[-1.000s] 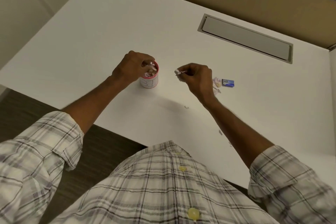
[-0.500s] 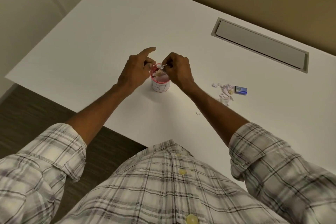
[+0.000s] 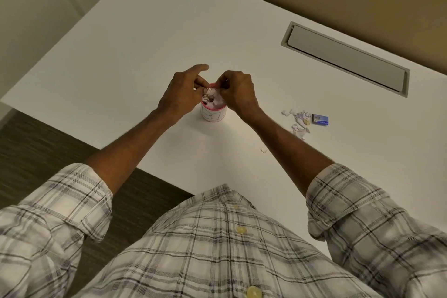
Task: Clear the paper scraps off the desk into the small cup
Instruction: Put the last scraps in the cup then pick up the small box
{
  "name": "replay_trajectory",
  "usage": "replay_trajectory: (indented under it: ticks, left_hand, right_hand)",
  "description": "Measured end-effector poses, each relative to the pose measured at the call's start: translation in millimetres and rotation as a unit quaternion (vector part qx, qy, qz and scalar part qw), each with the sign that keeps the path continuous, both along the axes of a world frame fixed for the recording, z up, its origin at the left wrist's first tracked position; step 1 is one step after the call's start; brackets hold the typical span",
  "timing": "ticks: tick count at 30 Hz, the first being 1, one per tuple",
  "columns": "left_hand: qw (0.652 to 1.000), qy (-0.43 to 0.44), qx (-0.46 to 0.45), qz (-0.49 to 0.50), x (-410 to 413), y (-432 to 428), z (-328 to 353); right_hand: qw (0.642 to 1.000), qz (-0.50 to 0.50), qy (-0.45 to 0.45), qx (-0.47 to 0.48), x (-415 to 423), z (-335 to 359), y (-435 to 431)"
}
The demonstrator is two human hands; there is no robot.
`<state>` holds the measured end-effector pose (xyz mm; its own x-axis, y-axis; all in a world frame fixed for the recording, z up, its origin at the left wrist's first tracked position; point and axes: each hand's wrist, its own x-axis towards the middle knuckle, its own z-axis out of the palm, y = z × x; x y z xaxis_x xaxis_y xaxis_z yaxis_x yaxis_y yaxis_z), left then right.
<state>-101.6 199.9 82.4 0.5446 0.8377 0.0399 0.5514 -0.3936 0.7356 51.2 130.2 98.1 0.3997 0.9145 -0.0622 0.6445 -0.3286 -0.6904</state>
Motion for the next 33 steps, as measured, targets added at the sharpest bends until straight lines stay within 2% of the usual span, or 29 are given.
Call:
replay_trajectory:
  ticks: [8, 13, 16, 19, 22, 24, 26, 29, 33]
  left_hand:
    - [1.000, 0.017, 0.019, -0.019, 8, -5, 7]
    - [0.971, 0.172, 0.054, -0.157, 23, -1, 11]
    - [0.944, 0.260, 0.073, -0.190, 35, 2, 14]
    - [0.924, 0.309, 0.081, -0.210, 42, 4, 11]
    - [0.912, 0.341, 0.096, -0.206, 49, 1, 3]
    - [0.913, 0.346, 0.090, -0.199, 53, -2, -2]
    - [0.909, 0.357, 0.084, -0.200, 54, -2, -6]
    - [0.895, 0.377, 0.087, -0.220, 55, 3, -1]
    - [0.883, 0.388, 0.138, -0.223, 58, 8, 26]
  right_hand:
    - [0.993, -0.066, 0.080, 0.053, 15, 0, -16]
    - [0.986, -0.118, 0.112, 0.048, 45, -17, -65]
    - [0.992, -0.117, 0.052, 0.010, 65, -40, -111]
    - [0.997, -0.071, -0.010, -0.030, 78, -65, -162]
    - [0.992, 0.059, -0.105, -0.041, 74, -90, -207]
    - [0.971, 0.157, -0.180, -0.017, 67, -108, -232]
    - [0.949, 0.213, -0.232, -0.006, 65, -122, -253]
    - [0.945, 0.191, -0.265, -0.011, 78, -130, -280]
    - [0.964, 0.018, -0.258, -0.063, 101, -125, -323]
